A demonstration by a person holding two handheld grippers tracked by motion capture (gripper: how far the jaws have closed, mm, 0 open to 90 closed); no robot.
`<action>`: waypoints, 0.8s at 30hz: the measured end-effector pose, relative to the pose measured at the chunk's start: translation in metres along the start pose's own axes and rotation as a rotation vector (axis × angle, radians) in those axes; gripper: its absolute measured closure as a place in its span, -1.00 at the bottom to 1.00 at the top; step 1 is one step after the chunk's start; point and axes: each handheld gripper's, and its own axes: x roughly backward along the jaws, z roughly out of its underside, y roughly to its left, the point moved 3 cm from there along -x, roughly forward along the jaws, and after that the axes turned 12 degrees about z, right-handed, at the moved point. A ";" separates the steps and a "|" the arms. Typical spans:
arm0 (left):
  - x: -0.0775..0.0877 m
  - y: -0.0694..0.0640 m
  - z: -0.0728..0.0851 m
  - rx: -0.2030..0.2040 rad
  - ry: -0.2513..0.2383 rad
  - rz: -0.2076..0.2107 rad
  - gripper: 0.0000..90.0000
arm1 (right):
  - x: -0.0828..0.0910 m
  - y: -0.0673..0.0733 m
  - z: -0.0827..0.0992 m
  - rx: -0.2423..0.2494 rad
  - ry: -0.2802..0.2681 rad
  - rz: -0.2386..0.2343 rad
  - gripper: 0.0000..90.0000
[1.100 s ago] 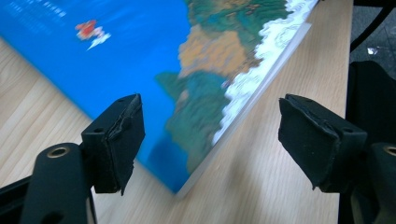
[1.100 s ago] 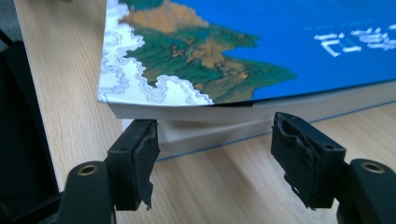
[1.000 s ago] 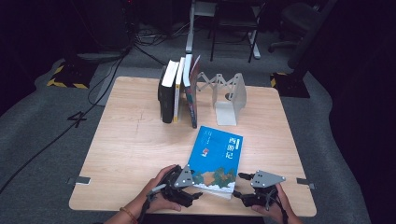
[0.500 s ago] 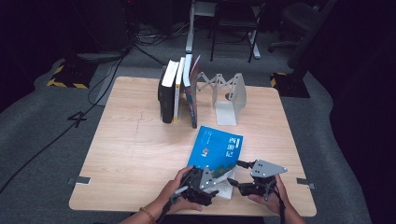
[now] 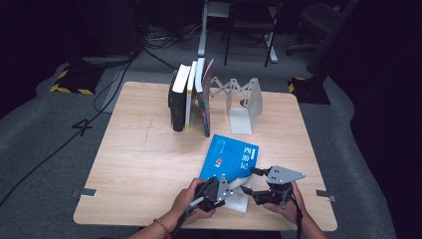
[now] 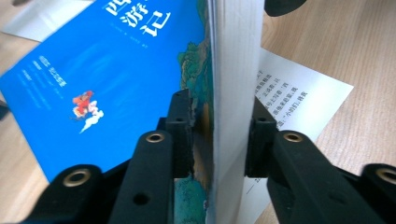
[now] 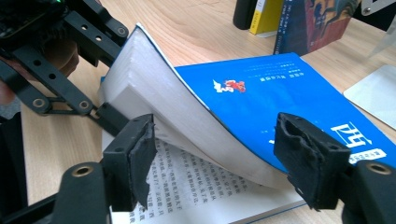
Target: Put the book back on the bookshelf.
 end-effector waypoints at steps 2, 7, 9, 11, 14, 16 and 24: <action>0.004 0.002 0.002 -0.018 -0.014 0.017 0.64 | 0.000 -0.003 0.005 0.016 0.012 0.003 -0.30; 0.013 0.005 0.008 -0.024 -0.036 0.065 0.66 | -0.006 -0.005 0.009 0.035 0.031 0.006 -0.31; 0.021 0.008 0.014 -0.033 -0.053 0.102 0.67 | -0.010 -0.005 0.010 0.056 0.041 0.002 -0.35; 0.033 0.013 0.021 -0.038 -0.073 0.141 0.67 | -0.015 -0.004 0.012 0.085 0.053 0.006 -0.35; 0.044 0.018 0.028 -0.028 -0.084 0.153 0.67 | -0.024 -0.006 0.012 0.106 0.064 0.017 -0.34; 0.051 0.020 0.032 -0.044 -0.077 0.154 0.67 | -0.031 -0.008 0.012 0.114 0.069 0.008 -0.34; 0.067 0.027 0.041 -0.044 -0.082 0.174 0.68 | -0.037 -0.008 0.010 0.162 0.051 0.001 -0.11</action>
